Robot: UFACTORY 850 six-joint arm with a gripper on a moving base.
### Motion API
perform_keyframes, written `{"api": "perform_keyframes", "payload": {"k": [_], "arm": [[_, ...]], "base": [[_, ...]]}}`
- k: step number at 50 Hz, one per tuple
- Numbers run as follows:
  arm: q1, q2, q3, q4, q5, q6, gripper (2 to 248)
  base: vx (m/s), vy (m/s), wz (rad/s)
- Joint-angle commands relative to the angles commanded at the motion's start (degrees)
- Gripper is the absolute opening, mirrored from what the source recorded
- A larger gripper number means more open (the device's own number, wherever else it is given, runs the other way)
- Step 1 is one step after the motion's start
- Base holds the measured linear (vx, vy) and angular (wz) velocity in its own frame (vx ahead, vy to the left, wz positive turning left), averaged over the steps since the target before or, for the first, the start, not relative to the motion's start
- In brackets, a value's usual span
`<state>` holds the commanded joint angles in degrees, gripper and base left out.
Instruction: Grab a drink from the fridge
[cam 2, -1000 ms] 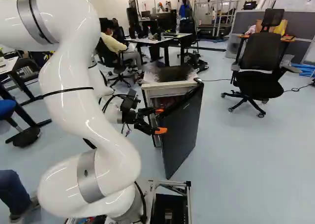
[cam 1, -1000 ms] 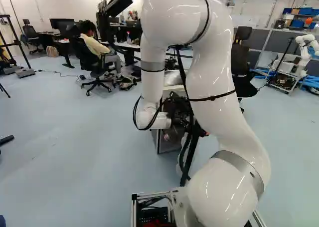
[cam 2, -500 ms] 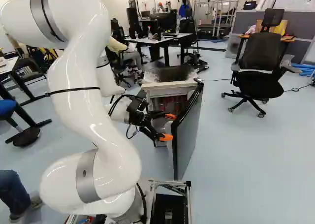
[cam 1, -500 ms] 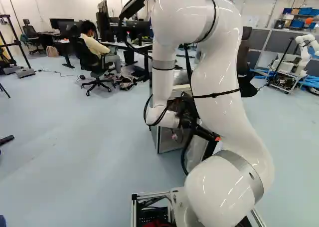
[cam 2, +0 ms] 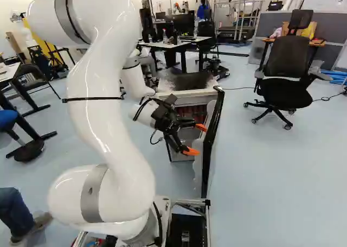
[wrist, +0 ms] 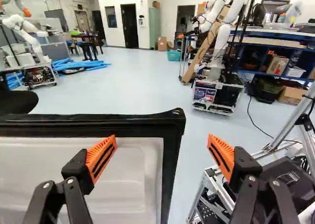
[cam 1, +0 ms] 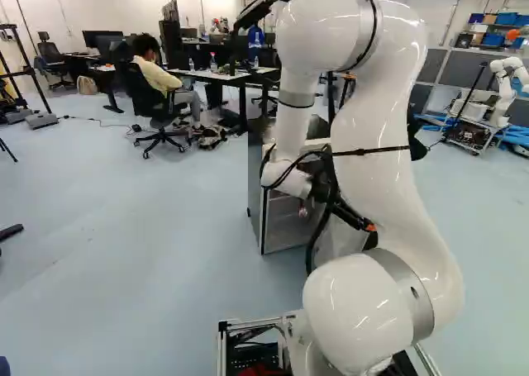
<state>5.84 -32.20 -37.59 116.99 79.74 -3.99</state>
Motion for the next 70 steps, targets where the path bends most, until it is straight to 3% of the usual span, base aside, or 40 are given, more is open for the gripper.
{"api": "perform_keyframes", "payload": {"k": [32,70], "arm": [[-13.3,-2.0,-8.7,0.0,0.0,0.0,247],[-25.6,-5.8,-19.9,0.0,0.0,0.0,247]], "base": [[0.0,0.0,0.0],[0.0,0.0,0.0]]}}
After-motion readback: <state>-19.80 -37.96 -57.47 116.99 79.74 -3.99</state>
